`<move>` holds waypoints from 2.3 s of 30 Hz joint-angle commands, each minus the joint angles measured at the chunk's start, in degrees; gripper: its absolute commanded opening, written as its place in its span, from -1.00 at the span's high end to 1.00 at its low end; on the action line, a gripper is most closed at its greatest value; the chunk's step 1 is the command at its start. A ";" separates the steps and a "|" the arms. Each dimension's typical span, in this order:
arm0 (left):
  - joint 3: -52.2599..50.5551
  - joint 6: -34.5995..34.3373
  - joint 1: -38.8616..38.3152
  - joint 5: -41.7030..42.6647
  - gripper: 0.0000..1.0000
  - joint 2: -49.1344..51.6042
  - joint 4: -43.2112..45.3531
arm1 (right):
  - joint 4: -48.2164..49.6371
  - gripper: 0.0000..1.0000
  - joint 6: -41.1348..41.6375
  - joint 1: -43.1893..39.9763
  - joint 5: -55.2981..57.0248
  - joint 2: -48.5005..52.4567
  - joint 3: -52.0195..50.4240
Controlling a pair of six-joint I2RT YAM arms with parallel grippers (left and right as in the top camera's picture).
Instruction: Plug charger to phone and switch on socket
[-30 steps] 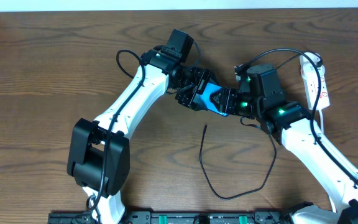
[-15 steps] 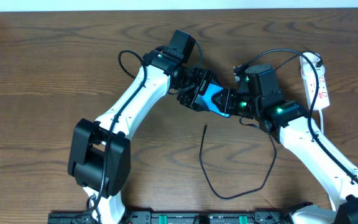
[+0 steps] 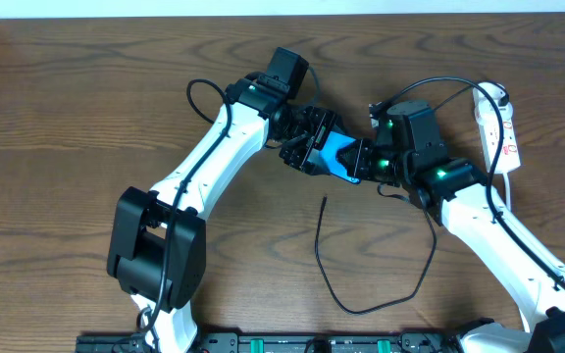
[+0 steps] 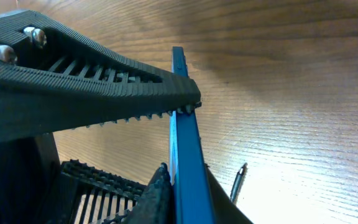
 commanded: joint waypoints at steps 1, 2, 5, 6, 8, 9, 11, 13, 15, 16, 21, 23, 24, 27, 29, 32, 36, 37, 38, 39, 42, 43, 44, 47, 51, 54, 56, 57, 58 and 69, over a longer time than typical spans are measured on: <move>1.92 -0.50 -0.24 1.40 0.86 -1.75 0.07 | -0.07 0.92 -0.50 0.26 0.46 0.26 0.98; 1.92 -0.48 -0.24 1.40 0.85 -1.75 0.07 | -0.04 0.95 -0.42 0.26 0.46 0.26 0.98; 1.92 -0.44 -0.24 1.42 0.85 -1.75 0.04 | -0.04 0.97 0.39 0.13 1.05 0.26 1.01; 1.92 -0.22 -0.24 1.42 0.85 -1.75 0.04 | -0.04 0.98 0.35 0.11 1.49 0.26 0.98; 1.92 0.46 -0.22 1.42 0.37 -1.75 0.04 | -0.02 0.98 0.35 0.00 2.40 0.26 0.98; 1.92 0.94 -0.22 1.44 0.24 -1.75 0.04 | -0.04 0.98 0.35 -0.13 2.78 0.26 0.98; 1.92 2.36 -0.17 1.51 0.07 -1.75 0.04 | 0.00 0.98 0.35 -0.68 3.04 0.26 1.01; 1.92 3.89 -0.04 2.38 -0.21 -1.75 0.09 | 0.17 0.98 0.35 -1.62 3.02 0.26 0.98; 1.92 5.20 0.31 4.04 -0.40 -1.77 0.20 | 0.39 0.98 0.37 -2.78 2.99 0.26 0.98; 1.92 6.05 0.48 4.85 -0.59 -1.77 0.66 | 0.57 0.98 0.87 -3.54 3.02 0.26 1.01; 1.92 9.64 1.36 6.43 -0.78 -1.81 5.35 | 1.11 0.98 10.36 -7.74 2.82 0.26 1.01; 1.92 10.23 1.44 6.36 -0.79 -1.88 7.63 | 1.22 0.98 16.74 -9.60 1.81 0.26 1.01; 1.92 11.06 1.44 6.19 -0.79 -1.88 10.01 | 1.42 0.98 20.37 -10.73 0.66 0.26 1.01; 1.92 11.85 1.44 3.34 -0.79 -1.88 14.03 | 3.26 0.98 29.90 -13.55 -3.48 0.26 1.01; 1.92 11.85 1.44 0.94 -0.80 -1.88 15.78 | 5.11 0.97 36.48 -14.78 -6.03 0.26 1.01; 1.92 11.82 1.44 -3.10 -0.80 -1.88 17.77 | 8.92 0.97 45.75 -15.61 -9.20 0.26 1.01; 1.92 10.01 1.38 -5.31 -0.80 -1.88 22.21 | 15.67 0.97 54.14 -15.37 -11.65 0.26 1.01; 1.92 9.03 1.38 -5.84 -0.80 -1.88 23.85 | 17.29 0.97 55.95 -15.15 -12.41 0.26 1.01; 1.92 7.78 1.31 -7.04 -0.80 -1.88 25.16 | 18.69 0.97 57.70 -14.86 -13.18 0.26 1.01; 1.92 6.73 1.22 -8.72 -0.80 -1.88 26.18 | 20.06 0.97 59.19 -14.58 -13.62 0.26 1.01; 1.92 4.15 0.87 -11.32 -0.80 -1.88 28.52 | 24.09 0.97 62.18 -13.55 -13.35 0.26 1.01; 1.92 2.89 0.79 -11.30 -0.80 -1.88 29.03 | 24.85 0.97 63.10 -13.31 -13.27 0.26 1.01; 1.92 1.44 0.79 -11.32 -0.81 -1.88 29.05 | 25.38 0.97 64.32 -13.25 -13.31 0.26 1.01; 1.92 -0.35 0.79 -12.24 -0.81 -1.88 29.20 | 26.49 0.97 68.52 -13.22 -14.08 0.26 1.01; 1.92 -0.33 0.79 -15.98 -0.81 -1.88 29.66 | 27.21 0.97 71.65 -12.87 -15.10 0.26 1.01; 1.92 -0.31 0.68 -16.00 -0.81 -1.88 31.01 | 27.19 0.98 72.76 -12.22 -15.10 0.26 1.01; 1.92 -0.31 0.50 -16.00 -0.81 -1.88 31.61 | 27.21 0.98 74.23 -11.78 -15.28 0.26 1.01; 1.92 -0.31 0.39 -16.00 -0.81 -1.88 31.65 | 27.23 0.97 74.95 -11.50 -15.28 0.26 1.01; 1.92 -0.31 0.24 -16.00 -0.81 -1.88 31.71 | 27.23 0.98 75.69 -11.10 -15.26 0.26 1.01; 1.92 -0.33 -1.09 -16.28 -0.81 -1.88 31.76 | 27.41 0.97 77.09 -10.01 -14.78 0.26 1.01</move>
